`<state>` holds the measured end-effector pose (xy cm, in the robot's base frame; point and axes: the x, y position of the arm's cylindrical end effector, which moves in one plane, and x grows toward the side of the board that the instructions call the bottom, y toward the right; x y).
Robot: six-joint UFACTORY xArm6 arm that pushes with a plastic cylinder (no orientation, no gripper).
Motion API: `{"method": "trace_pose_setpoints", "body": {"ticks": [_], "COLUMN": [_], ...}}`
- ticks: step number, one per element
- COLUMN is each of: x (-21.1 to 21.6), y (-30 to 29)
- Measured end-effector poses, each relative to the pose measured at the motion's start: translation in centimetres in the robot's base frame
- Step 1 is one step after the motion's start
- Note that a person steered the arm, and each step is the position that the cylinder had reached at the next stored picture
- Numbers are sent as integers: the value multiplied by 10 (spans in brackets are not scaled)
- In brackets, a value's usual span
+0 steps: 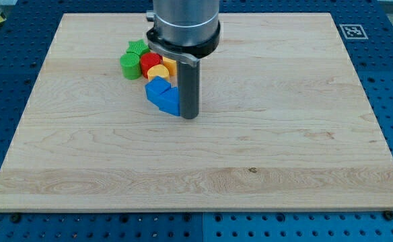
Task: Move the blue triangle down to the blue cube
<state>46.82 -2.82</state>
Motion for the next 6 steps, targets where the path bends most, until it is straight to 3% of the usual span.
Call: {"method": "trace_pose_setpoints", "body": {"ticks": [3, 4, 6], "x": [-39, -38, -20], "y": [-56, -55, 1]}}
